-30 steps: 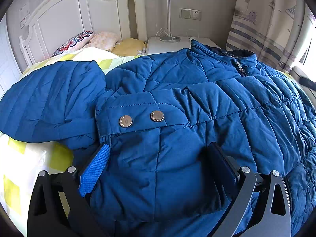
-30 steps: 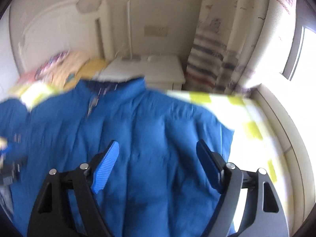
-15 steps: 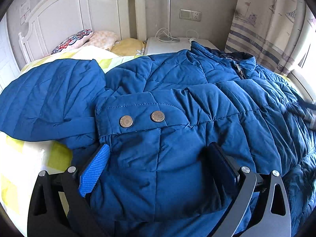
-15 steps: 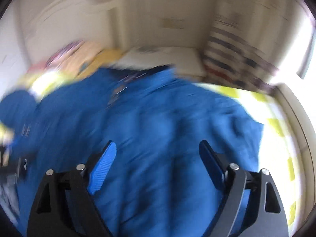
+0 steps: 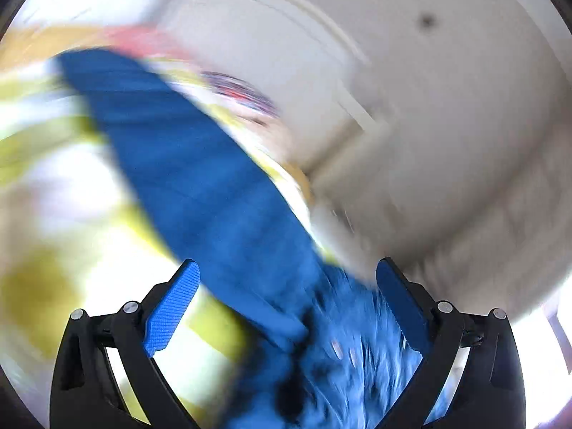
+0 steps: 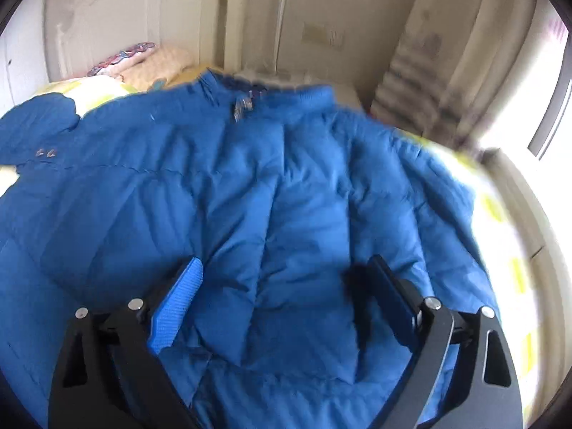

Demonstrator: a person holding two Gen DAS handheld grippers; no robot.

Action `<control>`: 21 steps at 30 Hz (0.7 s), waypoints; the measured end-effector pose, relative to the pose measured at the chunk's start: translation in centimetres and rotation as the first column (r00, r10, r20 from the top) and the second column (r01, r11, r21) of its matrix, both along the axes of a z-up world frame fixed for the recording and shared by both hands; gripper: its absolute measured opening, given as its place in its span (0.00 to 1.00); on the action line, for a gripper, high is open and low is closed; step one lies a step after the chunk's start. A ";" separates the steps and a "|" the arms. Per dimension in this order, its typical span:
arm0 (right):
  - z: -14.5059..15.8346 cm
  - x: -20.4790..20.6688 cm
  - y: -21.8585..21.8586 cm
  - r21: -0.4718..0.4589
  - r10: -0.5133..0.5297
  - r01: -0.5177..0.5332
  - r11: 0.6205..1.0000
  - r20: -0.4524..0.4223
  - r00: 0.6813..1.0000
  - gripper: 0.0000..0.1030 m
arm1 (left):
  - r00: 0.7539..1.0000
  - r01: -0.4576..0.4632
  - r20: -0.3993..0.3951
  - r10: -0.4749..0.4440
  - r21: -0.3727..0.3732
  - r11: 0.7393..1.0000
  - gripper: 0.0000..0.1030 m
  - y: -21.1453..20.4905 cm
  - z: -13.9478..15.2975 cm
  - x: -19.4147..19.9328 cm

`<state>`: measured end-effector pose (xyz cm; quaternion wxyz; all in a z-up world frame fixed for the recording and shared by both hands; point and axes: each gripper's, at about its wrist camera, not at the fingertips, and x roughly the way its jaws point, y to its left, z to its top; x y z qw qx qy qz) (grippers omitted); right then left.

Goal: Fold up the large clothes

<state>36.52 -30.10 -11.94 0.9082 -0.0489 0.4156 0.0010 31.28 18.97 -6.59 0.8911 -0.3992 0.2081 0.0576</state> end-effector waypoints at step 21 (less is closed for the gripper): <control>1.5 -2.3 -2.2 0.166 -0.084 0.062 0.984 0.131 0.988 0.88 | 0.996 0.005 0.084 -0.034 0.323 0.946 0.05 3.3 9.1 4.7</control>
